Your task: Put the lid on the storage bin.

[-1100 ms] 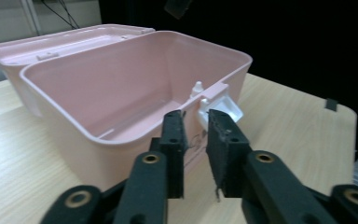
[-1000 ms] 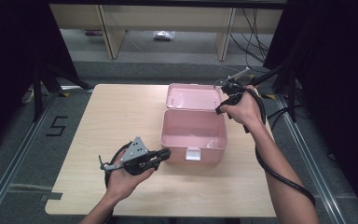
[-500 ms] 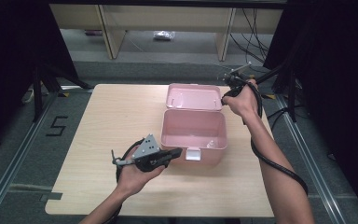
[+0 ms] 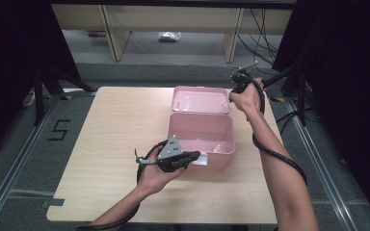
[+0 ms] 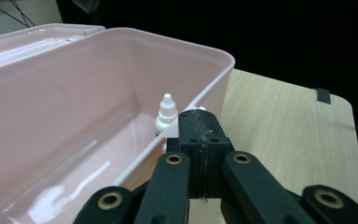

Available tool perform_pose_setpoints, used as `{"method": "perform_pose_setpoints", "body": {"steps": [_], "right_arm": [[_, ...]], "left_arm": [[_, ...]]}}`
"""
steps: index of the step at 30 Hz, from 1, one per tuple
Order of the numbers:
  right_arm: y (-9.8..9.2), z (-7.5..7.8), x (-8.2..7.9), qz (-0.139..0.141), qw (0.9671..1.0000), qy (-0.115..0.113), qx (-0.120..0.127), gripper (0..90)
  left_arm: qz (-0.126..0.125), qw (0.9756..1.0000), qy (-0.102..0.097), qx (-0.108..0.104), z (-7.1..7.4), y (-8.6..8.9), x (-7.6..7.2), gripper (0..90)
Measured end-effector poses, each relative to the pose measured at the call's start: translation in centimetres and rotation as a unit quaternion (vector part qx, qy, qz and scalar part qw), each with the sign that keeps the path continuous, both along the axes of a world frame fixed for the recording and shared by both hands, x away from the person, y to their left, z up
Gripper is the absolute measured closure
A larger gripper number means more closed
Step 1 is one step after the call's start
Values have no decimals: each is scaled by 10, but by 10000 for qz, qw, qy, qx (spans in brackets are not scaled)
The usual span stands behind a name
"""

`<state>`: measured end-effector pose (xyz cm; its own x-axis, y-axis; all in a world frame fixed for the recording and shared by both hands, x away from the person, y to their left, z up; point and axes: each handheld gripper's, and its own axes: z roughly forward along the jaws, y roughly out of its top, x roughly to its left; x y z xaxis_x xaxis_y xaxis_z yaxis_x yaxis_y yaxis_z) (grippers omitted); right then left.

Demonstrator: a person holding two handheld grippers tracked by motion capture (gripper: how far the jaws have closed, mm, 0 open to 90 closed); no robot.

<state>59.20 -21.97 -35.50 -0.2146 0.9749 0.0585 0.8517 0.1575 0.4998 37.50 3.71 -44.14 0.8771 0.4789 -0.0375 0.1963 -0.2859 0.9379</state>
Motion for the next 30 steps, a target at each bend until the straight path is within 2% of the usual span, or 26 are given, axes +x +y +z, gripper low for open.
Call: {"method": "perform_pose_setpoints", "body": {"steps": [2,4,6,7,8,9,14,15,16,17,18,19,20,21,22,26,28,29,30], "right_arm": [[1,-2,4,-110,9999,-12,41,818],[-1,-4,9,-52,10000,-36,2,814],[2,-5,12,-166,9998,53,76,807],[1,-6,14,-76,10000,27,38,805],[3,-6,15,-157,9998,47,80,803],[3,-7,16,-112,9999,-22,36,799],[5,-12,21,-266,9996,53,93,776],[3,-12,23,-160,9999,43,5,772],[5,-14,23,-303,9994,102,103,772],[3,-15,25,-226,9997,40,32,773],[4,-16,25,-288,9996,55,56,773],[3,-18,26,-200,9998,60,-1,773],[4,-19,27,-238,9997,65,31,772],[1,-20,29,-84,9999,35,-62,772],[3,-21,29,-263,9996,82,21,773],[4,-23,32,-385,9991,137,73,773],[2,-24,33,-302,9995,101,15,777],[2,-24,34,-338,9994,93,20,780],[4,-25,34,-443,9988,177,85,781]], "left_arm": [[-23,10000,-36,52,-2,-3,-1,899],[-25,9999,-79,107,-2,-4,-1,899],[-25,9999,-68,100,-3,-5,-2,899],[-23,9999,-71,107,-4,-5,-2,899],[-41,9999,-99,128,-4,-5,-2,899],[-60,9999,-97,125,-5,-6,-2,899],[-14,9997,-80,241,-7,-7,-4,898],[-10,9996,-82,274,-8,-7,-3,898],[-5,9996,-53,284,-10,-7,-3,898],[-24,9997,-53,256,-10,-8,-2,898],[-39,9998,-27,208,-11,-8,-2,898],[-31,9998,-36,210,-11,-8,-2,898],[-9,9997,-36,244,-11,-8,-3,898],[-5,9997,-31,246,-11,-8,-3,898],[-3,9997,-22,245,-11,-8,-3,898],[-1,9996,-36,268,-11,-8,-3,898],[-2,9996,-28,272,-10,-8,-3,898],[-2,9996,-25,272,-10,-8,-3,898],[-4,9996,-21,270,-10,-8,-2,898]]}}
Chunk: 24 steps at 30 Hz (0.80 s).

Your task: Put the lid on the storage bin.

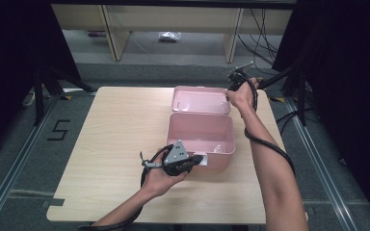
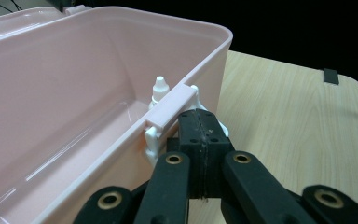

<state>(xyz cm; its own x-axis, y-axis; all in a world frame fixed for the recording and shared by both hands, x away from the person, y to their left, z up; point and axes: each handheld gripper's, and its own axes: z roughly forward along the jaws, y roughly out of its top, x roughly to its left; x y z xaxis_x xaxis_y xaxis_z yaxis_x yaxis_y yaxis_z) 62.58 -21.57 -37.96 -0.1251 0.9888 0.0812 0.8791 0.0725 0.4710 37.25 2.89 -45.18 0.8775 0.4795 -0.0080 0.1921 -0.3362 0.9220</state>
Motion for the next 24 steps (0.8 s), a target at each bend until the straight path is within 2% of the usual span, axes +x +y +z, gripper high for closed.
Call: {"method": "perform_pose_setpoints", "body": {"steps": [1,3,4,5,7,8,12,13,15,17,18,24], "right_arm": [[-2,-1,2,120,9999,-23,-84,781],[1,-3,3,21,10000,56,-32,782],[1,-5,4,64,9999,34,-72,783],[2,-6,5,-25,10000,21,-14,783],[2,-7,5,71,10000,37,-58,785],[3,-8,5,11,10000,95,-27,786],[5,-8,6,-35,10000,85,-25,798],[4,-9,7,34,10000,9,-87,800],[4,-10,8,17,9999,50,-123,802],[5,-11,8,-144,9999,57,-22,805],[2,-13,9,-10,9999,27,-117,807],[4,-14,10,-64,9999,67,-96,841]], "left_arm": [[2,10000,6,-5,0,0,0,898],[-1,10000,8,-9,0,0,0,898],[0,10000,12,-15,0,0,0,898],[1,10000,11,-14,0,0,0,898],[5,10000,18,-21,0,0,0,898],[7,10000,23,-25,0,0,0,898],[0,10000,23,-21,0,0,0,898],[-5,10000,20,-13,0,0,0,898],[-4,10000,20,-16,0,0,0,898],[-6,10000,15,-4,0,0,0,898],[-4,10000,13,1,0,0,0,899],[1,10000,26,-12,0,0,0,899]]}}
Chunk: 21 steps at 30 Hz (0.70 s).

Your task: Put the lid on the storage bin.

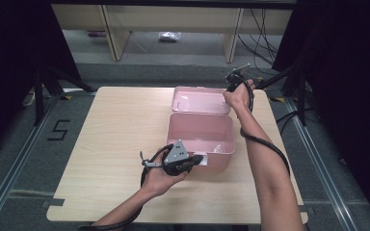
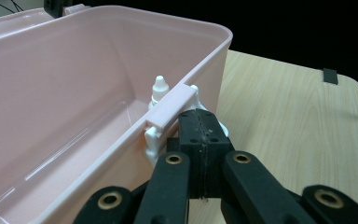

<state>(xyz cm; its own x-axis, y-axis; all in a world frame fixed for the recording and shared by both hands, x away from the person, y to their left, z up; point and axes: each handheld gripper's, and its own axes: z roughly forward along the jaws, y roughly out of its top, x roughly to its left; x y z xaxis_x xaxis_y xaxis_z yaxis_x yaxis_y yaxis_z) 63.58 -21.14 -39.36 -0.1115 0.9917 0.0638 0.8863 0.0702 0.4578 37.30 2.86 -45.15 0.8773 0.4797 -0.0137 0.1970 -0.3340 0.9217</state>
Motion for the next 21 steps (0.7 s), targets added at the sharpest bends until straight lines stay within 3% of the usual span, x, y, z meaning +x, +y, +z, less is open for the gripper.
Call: {"method": "perform_pose_setpoints", "body": {"steps": [9,12,16,21], "right_arm": [[4,5,-3,-234,9997,-98,67,860],[2,5,-3,-66,9998,-184,-42,862],[5,7,-5,-239,9996,-158,86,865],[3,9,-6,-138,9995,-274,-2,868]], "left_arm": [[16,10000,7,43,0,-1,0,900],[17,10000,10,53,0,-1,0,900],[25,10000,22,41,0,-1,0,900],[32,10000,43,59,1,-1,0,900]]}}
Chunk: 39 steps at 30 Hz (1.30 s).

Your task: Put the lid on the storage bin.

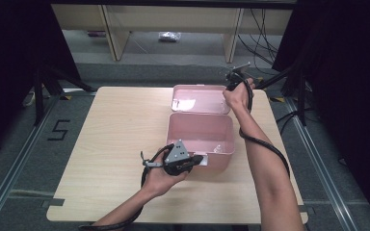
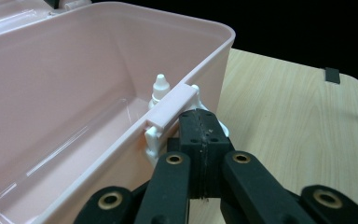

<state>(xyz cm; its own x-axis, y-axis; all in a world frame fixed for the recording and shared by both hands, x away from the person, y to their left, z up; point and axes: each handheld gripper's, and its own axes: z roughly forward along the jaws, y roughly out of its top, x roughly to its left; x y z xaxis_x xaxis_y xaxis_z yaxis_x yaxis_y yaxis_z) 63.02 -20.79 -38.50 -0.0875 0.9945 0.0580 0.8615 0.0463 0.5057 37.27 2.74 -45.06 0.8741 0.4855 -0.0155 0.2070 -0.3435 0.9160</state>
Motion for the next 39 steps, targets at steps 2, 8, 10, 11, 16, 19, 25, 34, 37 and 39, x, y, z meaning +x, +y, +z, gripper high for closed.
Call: {"method": "perform_pose_setpoints", "body": {"steps": [2,8,10,11,16,19,25,34,37,39], "right_arm": [[0,0,-1,20,10000,-69,12,869],[2,7,-4,-127,9998,-83,100,873],[-1,8,-4,43,9997,-259,2,873],[-1,9,-4,43,9997,-259,12,874],[-1,13,-7,30,9994,-339,26,876],[-1,15,-8,14,9993,-358,48,877],[-1,19,-10,18,9989,-457,62,879],[0,27,-15,-4,9983,-575,76,883],[0,30,-16,-17,9981,-608,121,884],[0,31,-17,11,9977,-668,113,885]], "left_arm": [[-2,10000,3,-3,0,0,0,900],[-1,10000,17,-1,0,0,0,900],[0,10000,14,6,0,0,0,900],[0,10000,18,3,0,0,0,900],[8,10000,9,5,0,0,0,900],[10,10000,22,2,0,0,0,900],[5,10000,29,6,0,0,0,900],[8,10000,54,15,1,0,0,900],[6,10000,66,14,1,0,0,900],[3,10000,68,11,1,0,1,900]]}}
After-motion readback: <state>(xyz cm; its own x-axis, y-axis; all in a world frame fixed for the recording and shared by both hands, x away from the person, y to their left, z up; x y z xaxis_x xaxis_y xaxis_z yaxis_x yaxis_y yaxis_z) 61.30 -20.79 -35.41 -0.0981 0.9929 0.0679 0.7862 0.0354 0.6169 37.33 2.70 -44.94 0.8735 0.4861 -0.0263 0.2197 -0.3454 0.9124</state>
